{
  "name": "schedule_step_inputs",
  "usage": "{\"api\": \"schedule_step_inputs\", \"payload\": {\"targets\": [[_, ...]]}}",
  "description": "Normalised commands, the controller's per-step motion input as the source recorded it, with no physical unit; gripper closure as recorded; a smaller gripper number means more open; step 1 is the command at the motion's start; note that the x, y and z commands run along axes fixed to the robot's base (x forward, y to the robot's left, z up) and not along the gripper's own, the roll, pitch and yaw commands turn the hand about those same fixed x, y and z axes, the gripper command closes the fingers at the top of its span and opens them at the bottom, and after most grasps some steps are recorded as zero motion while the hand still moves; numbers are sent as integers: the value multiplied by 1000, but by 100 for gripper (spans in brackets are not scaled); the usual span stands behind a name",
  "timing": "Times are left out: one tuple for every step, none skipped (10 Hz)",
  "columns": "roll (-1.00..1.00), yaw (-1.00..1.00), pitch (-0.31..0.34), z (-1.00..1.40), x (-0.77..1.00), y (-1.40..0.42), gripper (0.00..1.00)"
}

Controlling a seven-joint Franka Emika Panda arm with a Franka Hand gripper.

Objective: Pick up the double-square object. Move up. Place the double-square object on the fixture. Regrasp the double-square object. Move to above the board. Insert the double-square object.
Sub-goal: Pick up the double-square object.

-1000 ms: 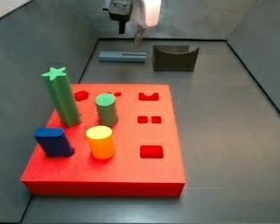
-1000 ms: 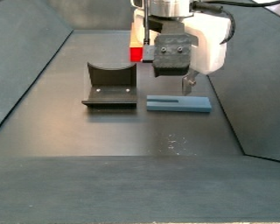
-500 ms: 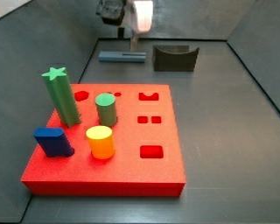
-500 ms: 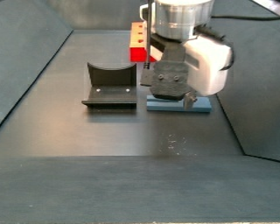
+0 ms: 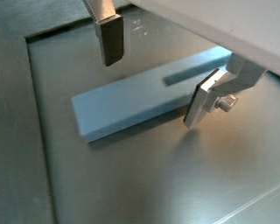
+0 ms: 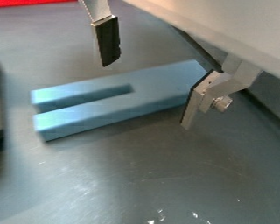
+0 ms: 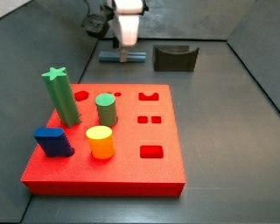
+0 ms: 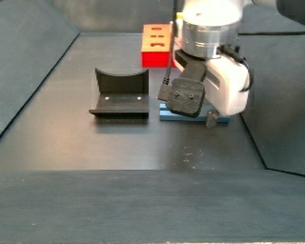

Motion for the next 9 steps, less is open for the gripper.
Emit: {"api": "schedule_step_inputs", "payload": {"targets": [[-74,-300,0,-214,0,0,0],[-70,-246,0,-131,0,0,0],[-137,-23,-49,-117,0,17,0],[-94,0,-61,-100,-9,0,0],[0,0,0,0,0,0,100],[0,0,0,0,0,0,100],[0,0,0,0,0,0,100],[0,0,0,0,0,0,100],[0,0,0,0,0,0,100]]}}
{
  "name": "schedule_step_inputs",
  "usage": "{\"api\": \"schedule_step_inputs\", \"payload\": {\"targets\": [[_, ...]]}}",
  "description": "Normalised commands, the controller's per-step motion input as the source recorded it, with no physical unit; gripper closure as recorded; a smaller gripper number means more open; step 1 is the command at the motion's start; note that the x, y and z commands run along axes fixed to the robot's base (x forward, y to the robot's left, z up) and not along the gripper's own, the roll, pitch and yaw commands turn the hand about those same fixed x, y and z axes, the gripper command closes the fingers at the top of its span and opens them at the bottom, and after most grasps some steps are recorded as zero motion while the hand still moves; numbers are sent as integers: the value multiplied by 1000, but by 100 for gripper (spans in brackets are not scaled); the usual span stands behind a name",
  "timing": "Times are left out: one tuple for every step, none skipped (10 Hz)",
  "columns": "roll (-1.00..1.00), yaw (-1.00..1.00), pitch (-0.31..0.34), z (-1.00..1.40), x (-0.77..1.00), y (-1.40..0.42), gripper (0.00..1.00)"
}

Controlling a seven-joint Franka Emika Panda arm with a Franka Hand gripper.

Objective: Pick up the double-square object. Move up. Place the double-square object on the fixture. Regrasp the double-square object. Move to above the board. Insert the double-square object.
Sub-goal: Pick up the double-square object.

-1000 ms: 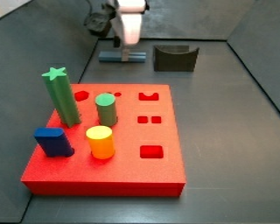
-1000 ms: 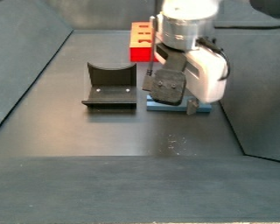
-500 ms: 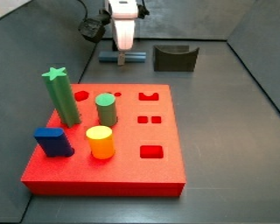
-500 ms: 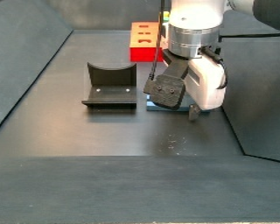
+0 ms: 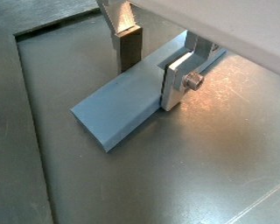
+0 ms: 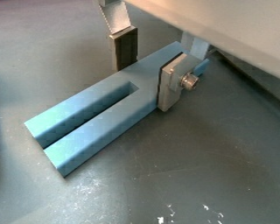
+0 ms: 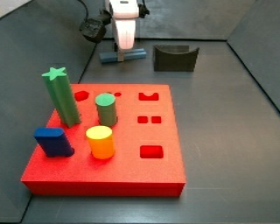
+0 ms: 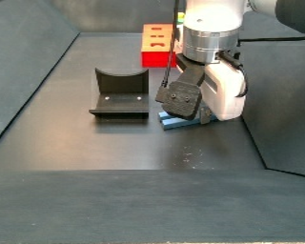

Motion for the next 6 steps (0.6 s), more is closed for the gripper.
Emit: {"api": "schedule_step_inputs", "payload": {"targets": [[0,0,0,0,0,0,100],[0,0,0,0,0,0,100],[0,0,0,0,0,0,100],[0,0,0,0,0,0,100],[0,0,0,0,0,0,100],[0,0,0,0,0,0,100]]}}
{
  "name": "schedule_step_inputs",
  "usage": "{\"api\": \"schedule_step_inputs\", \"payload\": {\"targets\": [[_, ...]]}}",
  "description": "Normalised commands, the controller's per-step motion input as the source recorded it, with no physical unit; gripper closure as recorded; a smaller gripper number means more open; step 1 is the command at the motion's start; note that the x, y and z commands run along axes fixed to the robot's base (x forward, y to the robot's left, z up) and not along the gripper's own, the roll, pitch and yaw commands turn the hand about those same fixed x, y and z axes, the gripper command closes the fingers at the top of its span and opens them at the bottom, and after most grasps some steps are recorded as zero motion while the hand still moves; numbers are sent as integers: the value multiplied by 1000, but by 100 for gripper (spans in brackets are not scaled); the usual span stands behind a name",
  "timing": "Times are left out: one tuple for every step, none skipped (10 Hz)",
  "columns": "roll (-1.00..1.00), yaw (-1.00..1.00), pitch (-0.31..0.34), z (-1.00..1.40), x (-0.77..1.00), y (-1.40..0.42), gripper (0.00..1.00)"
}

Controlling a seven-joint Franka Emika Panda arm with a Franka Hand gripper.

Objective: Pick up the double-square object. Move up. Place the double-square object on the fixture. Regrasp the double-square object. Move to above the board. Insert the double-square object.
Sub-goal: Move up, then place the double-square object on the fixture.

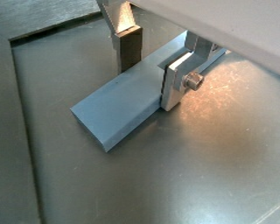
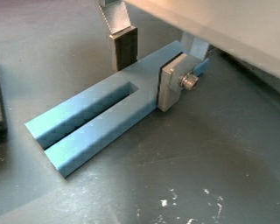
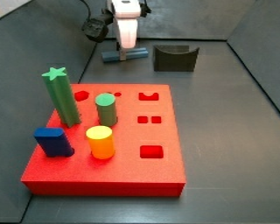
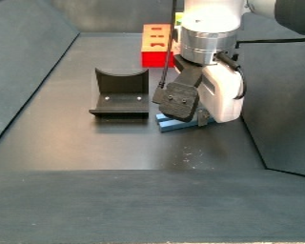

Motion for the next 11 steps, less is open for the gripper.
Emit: {"api": "schedule_step_inputs", "payload": {"targets": [[0,0,0,833,0,0,100],[11,6,-2,826,43,56,100],[14,-6,59,684,15,48,100],[28,-20,86,552,13,32,100],[53,-26,97,366,-1,21,100],[66,-23,91,277,-5,14,100],[0,0,0,1000,0,0,100],[11,6,1,1000,-1,-2,100],[16,4,13,1000,-7,-1,100],[46,-9,33,1000,-16,1,100],[60,-13,43,1000,-21,2,100]]}}
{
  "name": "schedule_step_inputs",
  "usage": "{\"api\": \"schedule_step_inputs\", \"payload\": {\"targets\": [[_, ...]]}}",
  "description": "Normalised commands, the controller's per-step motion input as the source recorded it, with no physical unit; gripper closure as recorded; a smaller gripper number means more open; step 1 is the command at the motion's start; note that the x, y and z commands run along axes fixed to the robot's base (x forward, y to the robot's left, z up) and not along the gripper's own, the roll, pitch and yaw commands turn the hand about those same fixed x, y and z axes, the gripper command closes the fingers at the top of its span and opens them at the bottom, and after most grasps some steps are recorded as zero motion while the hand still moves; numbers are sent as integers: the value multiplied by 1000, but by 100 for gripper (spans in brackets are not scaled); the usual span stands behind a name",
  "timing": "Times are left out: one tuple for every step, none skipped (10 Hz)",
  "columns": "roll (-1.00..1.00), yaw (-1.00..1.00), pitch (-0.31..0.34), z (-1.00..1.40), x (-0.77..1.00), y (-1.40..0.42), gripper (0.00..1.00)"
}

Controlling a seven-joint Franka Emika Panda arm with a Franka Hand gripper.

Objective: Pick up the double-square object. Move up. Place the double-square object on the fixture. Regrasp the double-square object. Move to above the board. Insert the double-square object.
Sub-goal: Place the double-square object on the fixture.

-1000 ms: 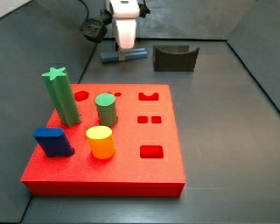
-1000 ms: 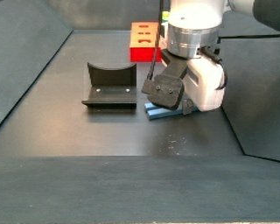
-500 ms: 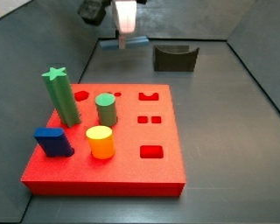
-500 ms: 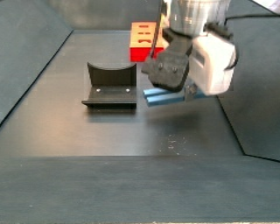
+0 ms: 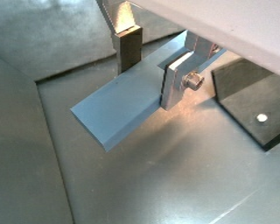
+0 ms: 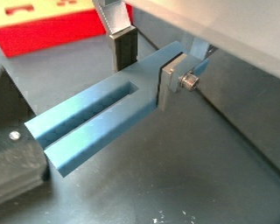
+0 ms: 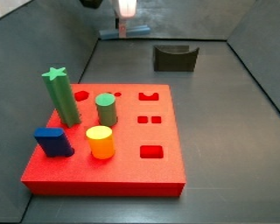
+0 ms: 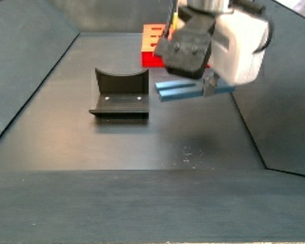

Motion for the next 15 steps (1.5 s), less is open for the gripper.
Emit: {"api": "schedule_step_inputs", "payload": {"targets": [[81,-10,57,1000,-27,2,100],[92,-1,62,1000,-29,-1,100],[95,11,64,1000,-33,-2,100],[98,13,66,1000,-34,-1,100],[99,17,68,925,-31,-2,100],[87,14,68,788,-25,-2,100],[75,10,70,649,-19,5,100],[58,10,76,457,-8,6,100],[50,7,84,308,-2,9,100],[-5,1000,-41,-287,1000,-701,100],[-4,1000,-38,-349,1000,-688,100],[-8,1000,-42,-323,1000,-618,100],[-12,1000,-41,-292,1000,-560,100],[-22,1000,-35,-240,1000,-463,100],[-25,1000,-35,-238,1000,-447,100]]}}
